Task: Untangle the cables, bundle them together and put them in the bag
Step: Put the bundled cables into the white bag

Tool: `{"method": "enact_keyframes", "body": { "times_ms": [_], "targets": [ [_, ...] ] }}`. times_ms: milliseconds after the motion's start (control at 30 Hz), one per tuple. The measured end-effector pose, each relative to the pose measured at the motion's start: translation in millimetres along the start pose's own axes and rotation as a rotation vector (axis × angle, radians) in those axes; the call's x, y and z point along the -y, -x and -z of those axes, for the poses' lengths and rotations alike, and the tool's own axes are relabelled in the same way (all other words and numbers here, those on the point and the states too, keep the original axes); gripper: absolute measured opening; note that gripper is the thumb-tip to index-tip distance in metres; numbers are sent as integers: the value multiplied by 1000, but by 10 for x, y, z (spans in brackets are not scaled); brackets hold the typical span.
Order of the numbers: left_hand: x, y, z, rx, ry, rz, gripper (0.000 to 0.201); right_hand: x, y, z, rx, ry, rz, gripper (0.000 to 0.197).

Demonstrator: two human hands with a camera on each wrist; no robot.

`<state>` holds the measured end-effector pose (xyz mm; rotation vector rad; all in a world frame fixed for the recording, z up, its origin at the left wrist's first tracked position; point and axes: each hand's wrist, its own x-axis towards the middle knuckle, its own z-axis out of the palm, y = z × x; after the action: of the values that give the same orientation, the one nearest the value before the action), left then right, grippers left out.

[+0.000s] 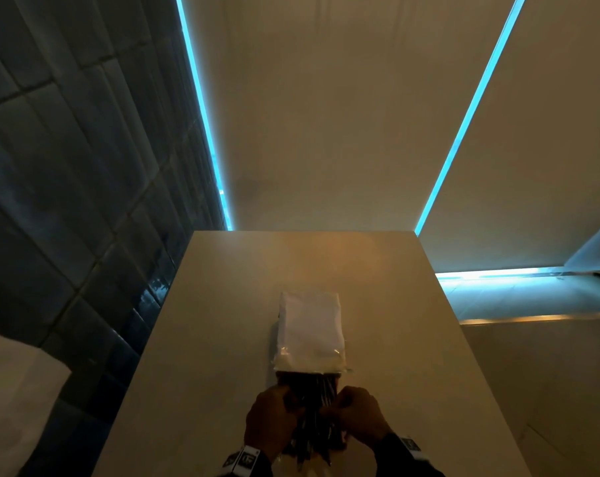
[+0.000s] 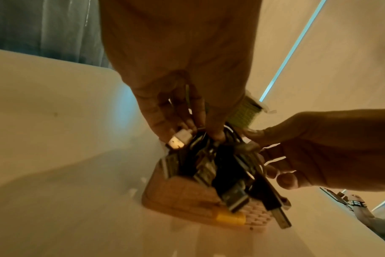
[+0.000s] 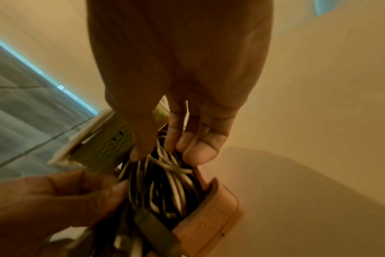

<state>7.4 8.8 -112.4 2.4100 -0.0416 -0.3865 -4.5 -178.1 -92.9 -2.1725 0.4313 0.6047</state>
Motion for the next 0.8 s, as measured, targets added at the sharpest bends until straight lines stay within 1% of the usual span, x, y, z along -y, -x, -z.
{"method": "enact_keyframes", "body": {
  "times_ms": [100,167,200,267,300,333,367,400,433,467,500,567,633,733,800],
  "targets": [
    [2,14,21,-39,1,39,7,-62,-29,-54,-14,97,23,31],
    [2,21,17,-65,21,88,21,-81,-53,-76,-46,125,20,32],
    [0,20,6,-80,30,89,23,-78,-55,-94,-63,135,6,31],
    [-16,47,-10,-92,26,73,12,-59,-43,-145,-64,150,0,24],
    [-10,57,-27,-94,30,80,14,-57,-43,-182,-60,162,10,20],
    [8,66,-48,-88,30,89,20,-87,-61,-231,-48,174,19,24],
    [22,71,-59,-78,32,105,22,-103,-72,-266,-40,198,55,30],
    [33,75,-51,-70,50,117,20,-110,-61,-272,-30,216,79,33],
    [35,73,-29,-56,75,123,19,-117,-48,-253,-21,213,99,31],
    [38,69,0,-45,93,127,25,-101,-18,-202,-19,185,107,28],
    [44,62,30,-36,101,126,30,-99,-9,-155,-26,138,114,30],
    [24,43,108,-13,100,134,36,-140,-35,-97,-41,30,65,36],
    [3,9,160,32,98,140,35,-141,-69,-80,-32,-29,2,34],
    [-32,-52,183,64,111,168,20,-93,-106,-156,-39,5,-56,33],
    [-45,-100,156,83,93,187,24,-71,-135,-195,-51,32,-76,33]
  ]
}}
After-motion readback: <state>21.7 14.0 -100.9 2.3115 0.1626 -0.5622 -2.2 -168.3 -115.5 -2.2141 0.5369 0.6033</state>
